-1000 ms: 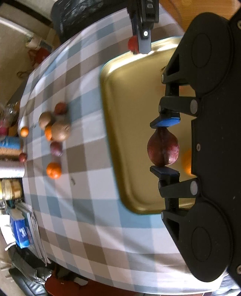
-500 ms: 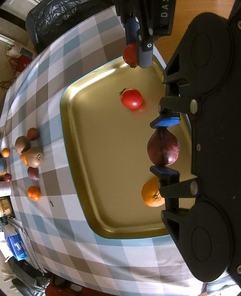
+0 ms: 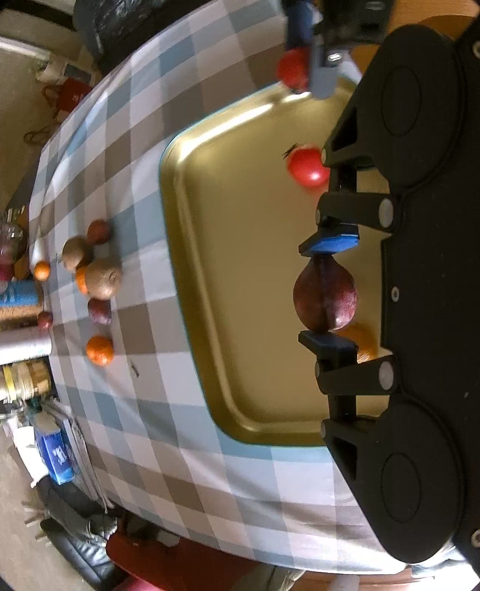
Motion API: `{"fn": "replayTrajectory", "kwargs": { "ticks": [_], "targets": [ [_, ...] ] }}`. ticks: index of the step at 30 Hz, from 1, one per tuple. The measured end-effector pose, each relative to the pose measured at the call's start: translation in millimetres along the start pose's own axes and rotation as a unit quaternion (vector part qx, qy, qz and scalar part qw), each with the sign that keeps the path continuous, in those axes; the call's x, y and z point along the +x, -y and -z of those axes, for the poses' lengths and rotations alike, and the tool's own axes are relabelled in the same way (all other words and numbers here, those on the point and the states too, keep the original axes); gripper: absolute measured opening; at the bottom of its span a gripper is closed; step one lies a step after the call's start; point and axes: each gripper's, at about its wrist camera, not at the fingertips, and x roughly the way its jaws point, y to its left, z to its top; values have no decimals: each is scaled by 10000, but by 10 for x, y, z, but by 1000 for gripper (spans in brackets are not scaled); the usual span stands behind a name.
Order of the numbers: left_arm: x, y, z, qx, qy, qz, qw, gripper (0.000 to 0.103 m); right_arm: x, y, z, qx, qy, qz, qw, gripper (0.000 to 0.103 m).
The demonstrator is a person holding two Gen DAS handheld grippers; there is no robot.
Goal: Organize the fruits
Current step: 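Carry the plum into the tray and open the left tool while the right tool drops the tomato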
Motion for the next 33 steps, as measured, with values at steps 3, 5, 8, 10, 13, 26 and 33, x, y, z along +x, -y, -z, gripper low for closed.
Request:
{"fn": "replayTrajectory", "kwargs": {
  "ticks": [3, 5, 8, 10, 13, 26, 33],
  "targets": [
    [50, -29, -36, -64, 18, -120, 9999, 53, 20, -32, 35, -61, -5, 26, 10000, 37],
    [72, -45, -54, -67, 21, -138, 9999, 53, 15, -49, 54, -94, -8, -16, 10000, 38],
    [48, -60, -70, -59, 135, -223, 9996, 53, -14, -76, 69, -176, 32, -148, 9997, 38],
    [31, -72, -78, -78, 163, -227, 9996, 54, -34, -93, 73, -230, 49, -222, 9995, 38],
    [26, -82, -71, -94, 134, -204, 9997, 54, -38, -104, 69, -250, 3, -329, 9991, 39],
    [56, -27, 13, 61, -1, -253, 9997, 54, -59, -100, 75, -273, -20, -309, 9991, 39],
    [47, -44, -2, 133, 10, -306, 9994, 54, -40, -81, 19, -321, -66, -214, 9992, 39]
  ]
}}
